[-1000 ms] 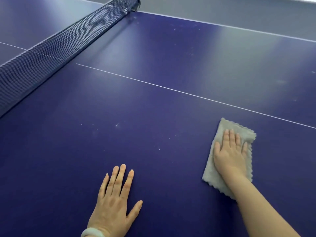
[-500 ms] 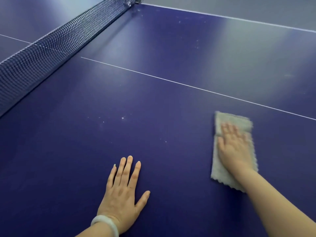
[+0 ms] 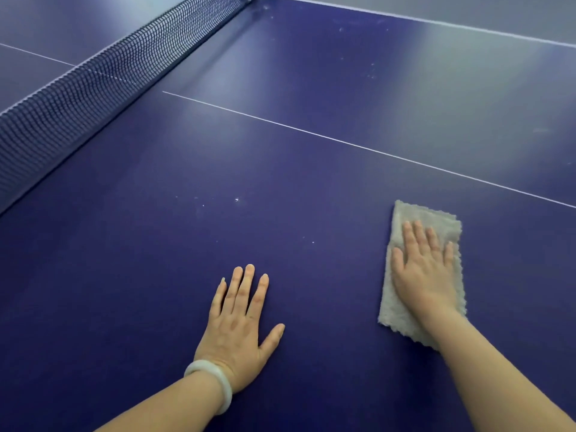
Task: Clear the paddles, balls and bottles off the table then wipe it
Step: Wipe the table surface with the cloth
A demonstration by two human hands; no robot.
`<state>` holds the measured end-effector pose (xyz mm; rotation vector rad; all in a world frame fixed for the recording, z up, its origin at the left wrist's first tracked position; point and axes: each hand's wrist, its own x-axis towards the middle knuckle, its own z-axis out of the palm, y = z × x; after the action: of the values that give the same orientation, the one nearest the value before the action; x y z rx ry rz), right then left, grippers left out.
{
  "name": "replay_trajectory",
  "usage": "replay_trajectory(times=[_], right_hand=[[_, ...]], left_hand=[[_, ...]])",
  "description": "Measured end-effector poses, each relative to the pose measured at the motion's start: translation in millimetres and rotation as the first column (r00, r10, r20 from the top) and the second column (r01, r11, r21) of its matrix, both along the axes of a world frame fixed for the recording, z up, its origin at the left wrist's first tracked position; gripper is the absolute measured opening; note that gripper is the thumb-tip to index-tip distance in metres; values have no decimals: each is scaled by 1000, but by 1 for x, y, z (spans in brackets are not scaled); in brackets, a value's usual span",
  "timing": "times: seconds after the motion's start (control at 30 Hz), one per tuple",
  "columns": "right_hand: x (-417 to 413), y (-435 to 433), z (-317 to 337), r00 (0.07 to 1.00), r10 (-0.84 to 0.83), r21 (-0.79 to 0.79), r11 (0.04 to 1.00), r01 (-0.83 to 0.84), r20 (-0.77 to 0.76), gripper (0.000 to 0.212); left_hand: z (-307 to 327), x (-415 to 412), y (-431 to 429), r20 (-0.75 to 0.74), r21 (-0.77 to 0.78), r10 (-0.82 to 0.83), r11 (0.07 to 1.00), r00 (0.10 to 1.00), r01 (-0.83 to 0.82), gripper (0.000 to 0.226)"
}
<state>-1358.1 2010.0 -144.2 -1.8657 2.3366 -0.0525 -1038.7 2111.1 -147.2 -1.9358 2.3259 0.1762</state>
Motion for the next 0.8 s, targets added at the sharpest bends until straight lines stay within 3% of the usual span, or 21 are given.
replay_trajectory(times=[0.1, 0.2, 0.23, 0.3, 0.37, 0.43, 0.5, 0.57, 0.67, 0.73, 0.8], right_hand=[[-13, 10, 5, 922, -387, 41, 921, 387, -11, 62], [40, 2, 4, 883, -470, 41, 882, 469, 21, 63], [62, -2, 2, 914, -404, 27, 915, 403, 31, 63], [109, -7, -2, 993, -114, -8, 993, 115, 21, 64], [131, -4, -1, 970, 242, -1, 970, -242, 20, 68], [112, 5, 0, 918, 396, 7, 918, -396, 30, 68], [66, 22, -4, 965, 263, -9, 965, -263, 10, 67], [16, 48, -6, 999, -43, -16, 999, 43, -7, 65], [-8, 90, -1, 931, -364, 21, 931, 364, -13, 62], [19, 97, 2, 887, -461, 14, 887, 462, -19, 66], [60, 80, 4, 897, -443, 26, 896, 443, -6, 66]], left_hand=[[-1, 0, 0, -9, -10, -3, 1000, 1000, 3, 79], [-2, 0, 1, -3, -10, -7, 1000, 1000, 7, 78], [-2, 0, 1, -4, -8, -8, 1000, 1000, 8, 78], [-3, 1, 1, 1, -13, -5, 1000, 1000, 5, 78], [-4, 0, 1, 6, -20, -2, 1000, 1000, 3, 78], [-4, 1, 1, 6, -17, -1, 1000, 1000, 1, 78], [-3, 0, 0, 6, -17, -5, 1000, 1000, 6, 78], [-3, 0, 1, -5, -11, -7, 1000, 1000, 7, 78], [-2, -1, 0, -21, -9, -4, 1000, 1000, 4, 78], [-3, -1, 1, -23, -10, -8, 1000, 1000, 8, 78], [-2, -1, 1, -31, -6, -4, 1000, 999, 3, 79]])
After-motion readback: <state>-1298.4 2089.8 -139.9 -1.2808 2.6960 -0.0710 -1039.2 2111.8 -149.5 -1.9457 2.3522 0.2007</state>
